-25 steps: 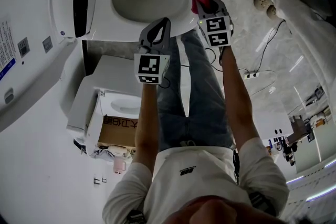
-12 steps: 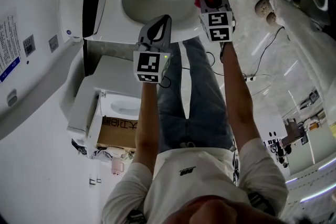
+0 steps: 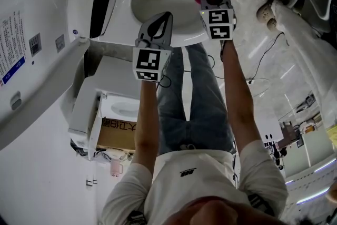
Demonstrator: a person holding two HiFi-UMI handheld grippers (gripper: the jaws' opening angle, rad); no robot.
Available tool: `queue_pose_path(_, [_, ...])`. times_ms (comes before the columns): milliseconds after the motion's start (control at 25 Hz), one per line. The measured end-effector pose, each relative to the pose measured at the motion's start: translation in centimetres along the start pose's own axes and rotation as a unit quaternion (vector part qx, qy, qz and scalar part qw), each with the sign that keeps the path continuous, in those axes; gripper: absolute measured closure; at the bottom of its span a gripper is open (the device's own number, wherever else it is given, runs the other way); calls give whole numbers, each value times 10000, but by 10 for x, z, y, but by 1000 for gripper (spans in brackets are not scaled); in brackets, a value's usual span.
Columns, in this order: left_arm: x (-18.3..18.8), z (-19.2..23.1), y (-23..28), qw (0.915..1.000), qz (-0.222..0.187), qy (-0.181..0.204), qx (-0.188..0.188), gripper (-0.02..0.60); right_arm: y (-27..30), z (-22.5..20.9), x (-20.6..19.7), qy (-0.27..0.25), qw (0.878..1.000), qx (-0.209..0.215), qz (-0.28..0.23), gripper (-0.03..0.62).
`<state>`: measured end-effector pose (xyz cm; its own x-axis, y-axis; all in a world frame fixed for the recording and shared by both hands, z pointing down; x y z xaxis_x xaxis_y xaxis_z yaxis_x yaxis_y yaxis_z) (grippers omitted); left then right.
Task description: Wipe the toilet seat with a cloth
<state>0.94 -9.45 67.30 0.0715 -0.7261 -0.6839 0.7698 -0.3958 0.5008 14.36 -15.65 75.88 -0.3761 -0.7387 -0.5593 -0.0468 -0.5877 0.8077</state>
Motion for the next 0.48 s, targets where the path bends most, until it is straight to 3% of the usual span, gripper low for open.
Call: queue_pose_path(480, [19,39,-20,9995,-208,-47,228,571,19,29,40,-230,9996,93,-127,543])
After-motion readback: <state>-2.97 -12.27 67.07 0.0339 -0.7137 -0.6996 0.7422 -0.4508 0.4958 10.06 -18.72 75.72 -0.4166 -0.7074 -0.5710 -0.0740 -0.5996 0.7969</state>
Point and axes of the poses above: the fingertips, and each gripper's own axes: y forward along the fingers, z to its left, x out of its top, the point moved 2 cm from there along -y, backward along the fingers, and after that the axes turned 14 degrees about -x, right-handed, at the moved point
